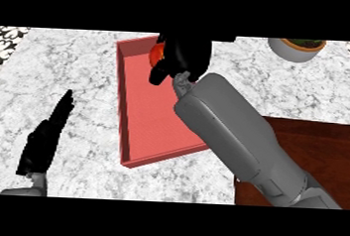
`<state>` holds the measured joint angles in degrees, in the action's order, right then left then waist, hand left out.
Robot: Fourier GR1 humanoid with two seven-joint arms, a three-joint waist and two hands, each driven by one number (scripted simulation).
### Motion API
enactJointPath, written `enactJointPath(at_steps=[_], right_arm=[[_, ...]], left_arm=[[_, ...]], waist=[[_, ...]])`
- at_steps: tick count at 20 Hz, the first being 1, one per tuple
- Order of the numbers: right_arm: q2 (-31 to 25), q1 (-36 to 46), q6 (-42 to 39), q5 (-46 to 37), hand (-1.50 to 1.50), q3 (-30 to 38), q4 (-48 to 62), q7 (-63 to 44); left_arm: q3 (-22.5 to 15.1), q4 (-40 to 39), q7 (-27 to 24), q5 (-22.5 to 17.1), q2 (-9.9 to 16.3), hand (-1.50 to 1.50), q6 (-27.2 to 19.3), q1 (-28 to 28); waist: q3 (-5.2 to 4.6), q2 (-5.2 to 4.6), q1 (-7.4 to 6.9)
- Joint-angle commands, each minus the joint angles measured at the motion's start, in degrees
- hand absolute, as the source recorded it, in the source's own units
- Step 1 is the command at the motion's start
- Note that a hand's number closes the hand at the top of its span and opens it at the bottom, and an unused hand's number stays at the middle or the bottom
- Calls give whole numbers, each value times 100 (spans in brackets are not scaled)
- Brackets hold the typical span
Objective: Pick the tomato from the tray and place it in the cardboard box
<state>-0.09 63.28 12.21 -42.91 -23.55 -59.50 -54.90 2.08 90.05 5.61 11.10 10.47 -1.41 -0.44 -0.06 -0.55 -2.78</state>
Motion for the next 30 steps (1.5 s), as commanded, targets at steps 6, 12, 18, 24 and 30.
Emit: enactJointPath(at_steps=[6,12,18,24,30], right_arm=[[9,528,1292,1227,-150,-118,2027,531],[9,787,2108,1893,-150,-325,2424,900],[9,491,4066,1822,-150,68,2219,1482],[8,-22,4897,2425,-150,644,1577,2414],[-672,-915,4739,2402,-150,1186,525,2618]], left_arm=[[83,-387,-99,-17,65,0,115,-330],[-200,-216,-71,231,-156,0,-55,-247],[67,-293,-130,67,-16,0,-3,-194],[-19,-90,160,120,-135,0,-78,-299],[120,55,90,131,-43,0,-120,48]], waist=[[0,-36,-81],[1,-47,-201],[6,-43,-95],[14,-1,67],[12,90,353]])
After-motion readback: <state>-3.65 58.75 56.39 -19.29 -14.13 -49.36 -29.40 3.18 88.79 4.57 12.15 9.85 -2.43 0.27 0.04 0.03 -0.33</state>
